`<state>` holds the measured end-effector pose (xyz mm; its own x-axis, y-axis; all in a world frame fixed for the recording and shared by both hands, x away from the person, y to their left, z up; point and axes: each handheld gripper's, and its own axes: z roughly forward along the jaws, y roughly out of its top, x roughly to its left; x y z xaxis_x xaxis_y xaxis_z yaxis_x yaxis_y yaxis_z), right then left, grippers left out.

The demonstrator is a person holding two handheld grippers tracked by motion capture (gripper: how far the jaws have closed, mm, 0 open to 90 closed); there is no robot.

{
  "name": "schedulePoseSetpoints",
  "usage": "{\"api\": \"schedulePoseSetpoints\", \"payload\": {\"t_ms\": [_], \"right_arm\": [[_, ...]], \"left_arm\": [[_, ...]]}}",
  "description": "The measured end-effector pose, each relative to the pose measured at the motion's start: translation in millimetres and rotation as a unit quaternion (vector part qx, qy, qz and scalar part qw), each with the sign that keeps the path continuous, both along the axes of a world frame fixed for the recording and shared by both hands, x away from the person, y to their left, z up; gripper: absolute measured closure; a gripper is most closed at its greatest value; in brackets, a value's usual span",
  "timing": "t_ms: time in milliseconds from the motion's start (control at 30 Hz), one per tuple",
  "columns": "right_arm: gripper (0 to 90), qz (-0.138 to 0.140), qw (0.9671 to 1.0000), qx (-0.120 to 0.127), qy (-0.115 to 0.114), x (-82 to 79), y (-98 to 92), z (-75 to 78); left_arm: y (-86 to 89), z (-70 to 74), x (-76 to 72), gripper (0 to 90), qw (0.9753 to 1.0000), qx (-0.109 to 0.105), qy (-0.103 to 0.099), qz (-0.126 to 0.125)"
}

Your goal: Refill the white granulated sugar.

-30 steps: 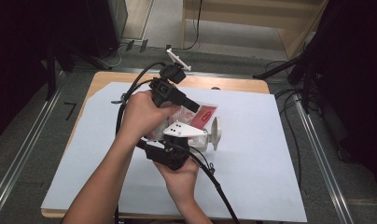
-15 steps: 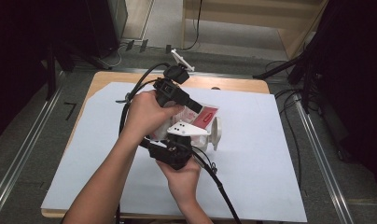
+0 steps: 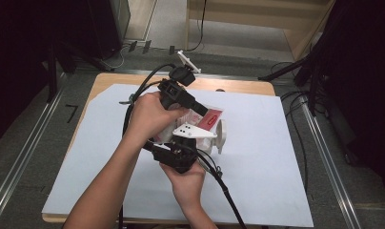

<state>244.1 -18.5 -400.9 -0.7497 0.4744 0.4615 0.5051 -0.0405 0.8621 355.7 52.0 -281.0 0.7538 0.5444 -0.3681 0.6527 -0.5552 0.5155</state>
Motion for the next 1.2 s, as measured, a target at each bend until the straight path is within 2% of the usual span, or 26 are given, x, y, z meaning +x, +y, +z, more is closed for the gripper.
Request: {"api": "schedulePoseSetpoints", "payload": {"t_ms": [300, 467, 800, 1033, 1200], "right_arm": [[64.2, 0.000, 1.0000, 0.003, 0.004, 0.2, -0.5, 0.4], [64.2, 0.000, 1.0000, -0.002, -0.001, 0.2, -1.8, 2.1], [63.8, 0.008, 1.0000, -0.004, 0.001, 1.4, -0.8, 1.6], [58.6, 0.013, 0.9999, -0.010, -0.001, 1.3, 1.8, 1.0], [62.1, 0.009, 0.9998, -0.020, -0.004, 1.0, 3.1, 0.1]], "left_arm": [[-1.0, 0.0, -1.3, 75.5, 1.0000, -0.004, 0.001, 0.003], [-0.2, 1.4, -2.2, 75.2, 0.9999, -0.006, -0.008, 0.002], [1.7, 1.1, -2.4, 75.3, 0.9999, -0.005, -0.003, 0.011], [3.8, 0.0, -4.3, 75.2, 0.9998, -0.013, -0.003, 0.014], [5.0, -0.4, -5.2, 75.5, 0.9997, -0.017, -0.005, 0.015]]}}
